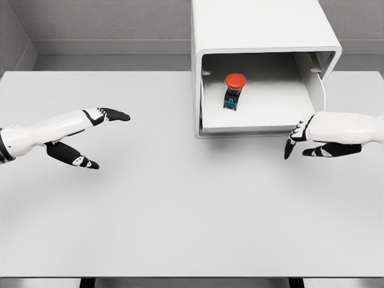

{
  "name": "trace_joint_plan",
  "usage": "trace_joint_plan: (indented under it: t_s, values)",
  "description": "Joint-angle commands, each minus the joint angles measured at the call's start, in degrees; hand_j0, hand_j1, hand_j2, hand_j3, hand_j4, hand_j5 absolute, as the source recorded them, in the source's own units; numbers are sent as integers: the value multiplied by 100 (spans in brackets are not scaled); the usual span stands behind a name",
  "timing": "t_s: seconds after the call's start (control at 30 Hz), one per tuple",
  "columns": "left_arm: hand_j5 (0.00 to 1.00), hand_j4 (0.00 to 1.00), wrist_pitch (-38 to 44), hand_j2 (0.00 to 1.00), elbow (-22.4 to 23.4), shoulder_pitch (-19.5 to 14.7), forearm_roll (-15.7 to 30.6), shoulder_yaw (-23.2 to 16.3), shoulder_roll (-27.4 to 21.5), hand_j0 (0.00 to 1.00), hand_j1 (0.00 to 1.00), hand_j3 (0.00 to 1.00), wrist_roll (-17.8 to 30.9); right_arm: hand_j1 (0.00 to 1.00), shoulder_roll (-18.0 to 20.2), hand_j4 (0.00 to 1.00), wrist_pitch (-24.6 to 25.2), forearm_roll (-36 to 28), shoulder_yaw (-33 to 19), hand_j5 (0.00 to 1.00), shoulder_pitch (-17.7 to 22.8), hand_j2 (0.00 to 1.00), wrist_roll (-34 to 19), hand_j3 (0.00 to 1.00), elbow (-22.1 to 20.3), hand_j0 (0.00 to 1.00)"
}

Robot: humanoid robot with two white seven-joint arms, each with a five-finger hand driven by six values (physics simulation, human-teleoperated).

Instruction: Slide open multi-storey tabletop storage cabinets and put open load switch and slide close multi-storey tabletop storage cabinets

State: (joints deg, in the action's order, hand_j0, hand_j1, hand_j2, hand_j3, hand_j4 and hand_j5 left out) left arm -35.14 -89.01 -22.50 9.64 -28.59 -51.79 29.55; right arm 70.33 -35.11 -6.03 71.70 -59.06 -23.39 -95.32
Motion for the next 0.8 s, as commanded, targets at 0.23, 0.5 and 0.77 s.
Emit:
trace_joint_plan:
  t_s: [0.23,0.5,0.77]
  values:
    - [100,100,14,100,-11,0,47,2,-6,100,100,100,-2,56,-125,56,11,-65,-7,56,-44,56,1,56,66,56]
    - [100,100,14,100,-2,0,38,2,-6,100,100,100,-2,56,-265,56,11,-65,-7,56,-53,56,1,56,163,56]
    - [100,100,14,100,-2,0,47,2,-6,100,100,100,-2,56,-371,56,11,-65,-7,56,-106,56,-8,56,312,56]
